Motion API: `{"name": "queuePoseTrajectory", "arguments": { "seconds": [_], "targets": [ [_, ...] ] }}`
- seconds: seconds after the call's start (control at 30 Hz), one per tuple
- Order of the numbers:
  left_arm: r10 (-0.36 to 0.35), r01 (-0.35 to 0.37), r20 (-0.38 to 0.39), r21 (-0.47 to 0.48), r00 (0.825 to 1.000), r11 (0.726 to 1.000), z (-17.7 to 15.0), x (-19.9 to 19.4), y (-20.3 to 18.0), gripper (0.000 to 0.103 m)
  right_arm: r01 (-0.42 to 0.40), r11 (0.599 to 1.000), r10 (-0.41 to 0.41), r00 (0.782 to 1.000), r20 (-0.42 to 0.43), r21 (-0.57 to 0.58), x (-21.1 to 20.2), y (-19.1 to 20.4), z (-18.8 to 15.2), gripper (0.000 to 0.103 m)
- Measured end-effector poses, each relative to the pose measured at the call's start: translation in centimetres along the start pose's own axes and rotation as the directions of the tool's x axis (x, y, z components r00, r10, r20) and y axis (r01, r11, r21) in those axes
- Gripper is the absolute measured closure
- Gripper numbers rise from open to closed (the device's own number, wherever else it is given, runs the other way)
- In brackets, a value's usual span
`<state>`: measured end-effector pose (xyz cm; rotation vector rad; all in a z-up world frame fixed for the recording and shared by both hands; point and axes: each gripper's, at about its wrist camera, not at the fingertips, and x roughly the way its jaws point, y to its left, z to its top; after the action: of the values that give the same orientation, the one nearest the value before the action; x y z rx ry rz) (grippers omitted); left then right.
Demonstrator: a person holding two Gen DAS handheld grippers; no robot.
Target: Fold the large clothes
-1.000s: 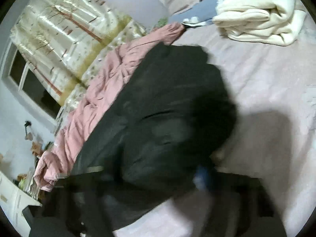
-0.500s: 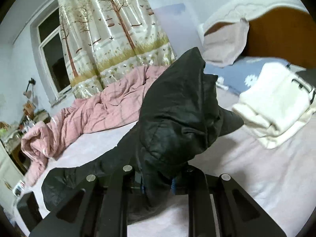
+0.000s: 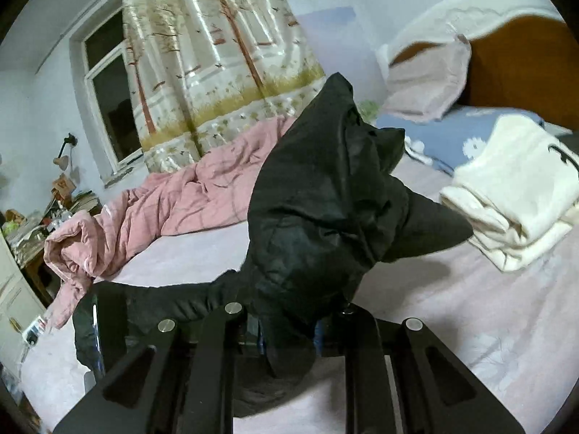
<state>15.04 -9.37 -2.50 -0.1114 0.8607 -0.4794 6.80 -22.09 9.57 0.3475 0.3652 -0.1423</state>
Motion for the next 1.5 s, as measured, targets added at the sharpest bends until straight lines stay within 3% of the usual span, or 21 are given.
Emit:
{"name": "queuePoseTrajectory", "arguments": {
  "seconds": [0.1, 0.17, 0.27, 0.4, 0.47, 0.6, 0.7, 0.8, 0.97, 1.07, 1.1, 1.13, 1.2, 1.33, 1.4, 1.5],
  "targets": [
    [-0.032, 0.033, 0.012, -0.021, 0.999, 0.999, 0.4, -2.5, 0.9, 0.084, -0.064, 0.998, 0.065, 0.998, 0.025, -0.013, -0.8, 0.6, 0.5, 0.083],
    [-0.027, 0.027, 0.062, -0.003, 0.998, 1.0, 0.5, -5.7, 1.9, 0.084, -0.085, 0.996, 0.086, 0.996, 0.037, -0.029, -1.2, 1.4, 0.8, 0.083],
    [0.084, -0.094, 0.16, 0.055, 0.984, 0.994, 0.2, -11.2, 4.0, 0.083, -0.079, 0.995, 0.082, 0.996, 0.043, -0.057, -1.3, 3.1, 0.8, 0.083],
    [0.22, -0.219, 0.262, -0.03, 0.94, 0.975, -0.2, -17.3, 9.3, 0.066, 0.064, 0.974, -0.056, 0.997, 0.044, -0.217, -1.0, 7.4, 0.3, 0.076],
    [0.235, -0.218, 0.272, -0.091, 0.933, 0.972, -0.5, -18.7, 12.2, 0.061, 0.07, 0.967, -0.06, 0.997, 0.047, -0.245, -1.1, 8.8, 0.2, 0.075],
    [0.248, -0.211, 0.255, -0.163, 0.935, 0.964, -1.3, -19.4, 16.8, 0.063, 0.033, 0.96, -0.025, 0.999, 0.032, -0.278, -1.5, 11.8, 0.2, 0.072],
    [0.32, -0.283, 0.299, -0.16, 0.899, 0.946, -1.4, -20.2, 17.7, 0.063, -0.015, 0.953, 0.018, 1.0, 0.008, -0.304, -1.3, 14.8, -0.2, 0.069],
    [0.306, -0.261, 0.338, -0.174, 0.89, 0.95, -1.6, -21.4, 18.6, 0.063, -0.066, 0.938, 0.056, 0.998, -0.039, -0.339, -0.4, 18.1, -1.1, 0.068],
    [0.311, -0.259, 0.357, -0.186, 0.881, 0.948, -1.8, -22.2, 19.4, 0.061, -0.091, 0.914, 0.051, 0.993, -0.109, -0.395, 2.1, 22.5, -4.3, 0.064],
    [0.3, -0.235, 0.369, -0.211, 0.88, 0.949, -2.1, -23.1, 20.2, 0.061, -0.136, 0.906, 0.069, 0.982, -0.177, -0.401, 3.9, 24.2, -6.4, 0.048],
    [0.3, -0.23, 0.374, -0.221, 0.877, 0.948, -2.1, -23.3, 20.4, 0.06, -0.171, 0.902, 0.093, 0.974, -0.208, -0.396, 4.4, 24.7, -7.3, 0.038],
    [0.3, -0.225, 0.378, -0.228, 0.876, 0.947, -2.2, -23.5, 20.6, 0.06, -0.206, 0.897, 0.118, 0.964, -0.236, -0.391, 4.7, 25.1, -7.9, 0.026],
    [0.294, -0.213, 0.386, -0.24, 0.874, 0.947, -2.3, -24.0, 21.1, 0.059, -0.292, 0.886, 0.185, 0.935, -0.302, -0.36, 5.3, 25.5, -9.1, 0.018],
    [0.262, -0.182, 0.414, -0.223, 0.872, 0.958, -2.4, -24.6, 21.1, 0.059, -0.366, 0.886, 0.267, 0.905, -0.332, -0.285, 5.0, 24.6, -9.9, 0.018],
    [0.245, -0.174, 0.431, -0.197, 0.869, 0.965, -2.4, -24.8, 20.5, 0.053, -0.405, 0.888, 0.317, 0.883, -0.346, -0.219, 4.5, 23.1, -9.8, 0.018],
    [0.199, -0.147, 0.458, -0.147, 0.866, 0.978, -2.5, -25.1, 19.2, 0.04, -0.395, 0.905, 0.328, 0.884, -0.333, -0.155, 3.2, 20.8, -9.1, 0.018]
  ]
}}
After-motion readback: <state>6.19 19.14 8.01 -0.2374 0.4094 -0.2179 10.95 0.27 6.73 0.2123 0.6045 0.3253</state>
